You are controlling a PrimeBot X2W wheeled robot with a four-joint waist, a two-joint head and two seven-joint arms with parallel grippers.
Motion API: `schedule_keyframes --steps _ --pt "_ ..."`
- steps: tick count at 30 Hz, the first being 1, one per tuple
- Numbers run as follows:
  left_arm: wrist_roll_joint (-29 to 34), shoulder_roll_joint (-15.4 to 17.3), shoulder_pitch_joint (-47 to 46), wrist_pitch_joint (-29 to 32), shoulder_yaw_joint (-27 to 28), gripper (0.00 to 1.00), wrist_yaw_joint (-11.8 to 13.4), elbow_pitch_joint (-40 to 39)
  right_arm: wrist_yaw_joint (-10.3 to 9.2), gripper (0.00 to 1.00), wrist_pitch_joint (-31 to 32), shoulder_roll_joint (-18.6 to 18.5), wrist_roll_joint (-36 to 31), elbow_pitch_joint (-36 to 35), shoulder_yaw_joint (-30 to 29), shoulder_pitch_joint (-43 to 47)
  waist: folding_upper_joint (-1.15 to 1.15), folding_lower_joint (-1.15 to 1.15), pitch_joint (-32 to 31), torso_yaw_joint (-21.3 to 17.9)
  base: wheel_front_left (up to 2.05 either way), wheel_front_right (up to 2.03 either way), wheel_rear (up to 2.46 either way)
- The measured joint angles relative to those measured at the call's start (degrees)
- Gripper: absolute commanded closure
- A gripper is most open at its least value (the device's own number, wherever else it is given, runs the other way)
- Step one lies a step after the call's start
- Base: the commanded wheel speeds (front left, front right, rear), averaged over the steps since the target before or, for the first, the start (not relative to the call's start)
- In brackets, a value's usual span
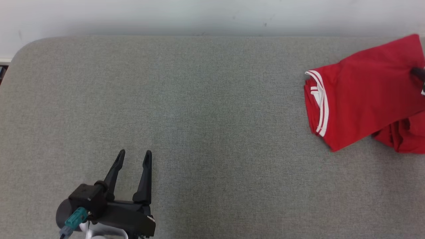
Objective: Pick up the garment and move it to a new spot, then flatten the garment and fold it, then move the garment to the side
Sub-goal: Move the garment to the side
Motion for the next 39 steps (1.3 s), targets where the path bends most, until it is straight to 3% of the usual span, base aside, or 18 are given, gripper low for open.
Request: schedule_keyframes --steps 13,21,35,36,37,39 --pt "0.09 -0.14 -1.36 0.54 -0.97 0.0 -0.51 0.32 -0.42 1.0 3.05 -3.55 -1.05 -1.34 -0.24 -2.83 0.0 0.0 0.29 -0.55 0.0 0.0 0.0" --pt "0.16 -0.22 -1.51 0.56 -1.09 0.0 -0.51 -0.02 -0.43 1.0 5.12 -6.16 -5.17 -0.85 1.34 -5.99 -0.01 0.0 1.0 -0.8 0.0 0.0 0.0" --pt "0.26 -0.58 -2.85 0.79 -1.47 0.0 -1.0 0.58 -0.43 1.0 6.55 -7.23 -11.4 1.46 5.17 -8.31 0.0 0.0 2.67 0.03 0.0 0.0 0.0" --pt "0.26 -0.57 -2.85 0.79 -1.43 0.0 -1.0 0.63 -0.43 0.41 6.57 -7.39 -11.89 1.53 5.59 -8.34 0.0 0.0 2.69 0.07 0.0 0.0 0.0" --pt "0.26 -0.57 -2.88 0.79 -1.42 0.0 -1.0 0.79 -0.43 0.0 6.59 -7.46 -12.43 1.9 5.87 -8.44 0.0 0.0 2.68 0.1 0.0 0.0 0.0" --pt "0.25 -0.55 -2.88 0.79 -1.29 0.0 -1.0 1.09 -0.44 0.0 7.0 -7.68 -13.43 2.68 6.3 -8.67 -0.01 0.0 2.58 0.13 0.0 0.0 0.0"
